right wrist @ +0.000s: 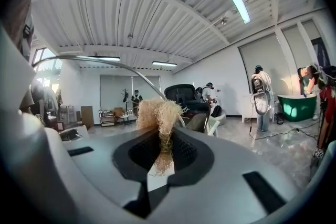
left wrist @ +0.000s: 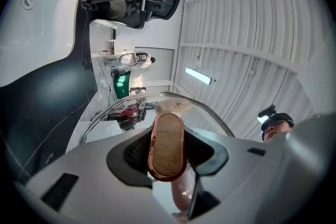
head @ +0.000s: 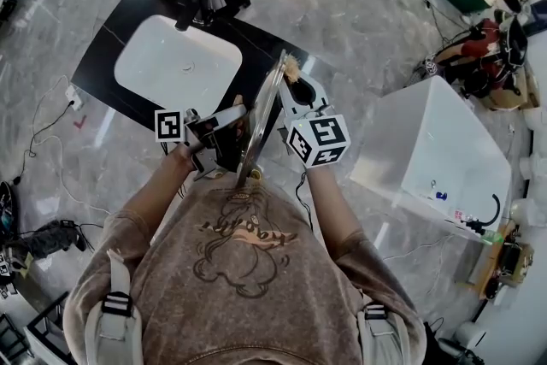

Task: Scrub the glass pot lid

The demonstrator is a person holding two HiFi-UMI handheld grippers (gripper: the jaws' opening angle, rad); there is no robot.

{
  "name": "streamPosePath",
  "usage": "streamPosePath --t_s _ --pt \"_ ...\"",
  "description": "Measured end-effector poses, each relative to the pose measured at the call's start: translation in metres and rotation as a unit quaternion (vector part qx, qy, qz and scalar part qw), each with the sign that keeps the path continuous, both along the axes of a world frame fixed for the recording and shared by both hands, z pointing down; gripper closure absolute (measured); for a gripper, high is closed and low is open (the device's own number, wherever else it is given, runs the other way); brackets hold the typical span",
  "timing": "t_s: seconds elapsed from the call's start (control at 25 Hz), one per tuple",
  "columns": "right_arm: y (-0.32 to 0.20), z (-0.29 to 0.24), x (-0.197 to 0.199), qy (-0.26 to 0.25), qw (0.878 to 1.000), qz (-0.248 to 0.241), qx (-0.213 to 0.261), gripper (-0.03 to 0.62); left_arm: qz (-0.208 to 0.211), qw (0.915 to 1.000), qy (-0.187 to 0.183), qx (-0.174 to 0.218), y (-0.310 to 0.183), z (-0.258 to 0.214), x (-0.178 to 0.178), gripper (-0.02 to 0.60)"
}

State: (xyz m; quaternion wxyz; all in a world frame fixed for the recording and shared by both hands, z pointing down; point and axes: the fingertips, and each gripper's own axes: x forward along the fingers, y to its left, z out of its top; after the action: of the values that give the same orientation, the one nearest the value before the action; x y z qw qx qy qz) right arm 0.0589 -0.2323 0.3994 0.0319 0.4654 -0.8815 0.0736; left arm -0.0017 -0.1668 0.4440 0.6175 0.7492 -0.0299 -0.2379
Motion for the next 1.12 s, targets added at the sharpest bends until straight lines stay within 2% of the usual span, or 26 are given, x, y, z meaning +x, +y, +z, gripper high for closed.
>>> streamPosePath --t_s 0.4,0.84,1.12 --pt "-0.022 0.05 0.012 0.004 0.998 0.024 -0.059 0.548 0.006 0.9999 0.006 0.01 -0.001 -0.004 0.002 0.4" --pt "-0.018 0.105 0.009 0.024 0.993 0.025 -0.117 0.548 -0.006 0.9997 0.025 0.007 -0.006 -0.008 0.0 0.4" --pt "-0.011 0.133 0.002 0.042 0.989 0.005 -0.144 0.548 -0.02 0.9993 0.031 -0.002 -0.016 -0.008 -0.005 0.4"
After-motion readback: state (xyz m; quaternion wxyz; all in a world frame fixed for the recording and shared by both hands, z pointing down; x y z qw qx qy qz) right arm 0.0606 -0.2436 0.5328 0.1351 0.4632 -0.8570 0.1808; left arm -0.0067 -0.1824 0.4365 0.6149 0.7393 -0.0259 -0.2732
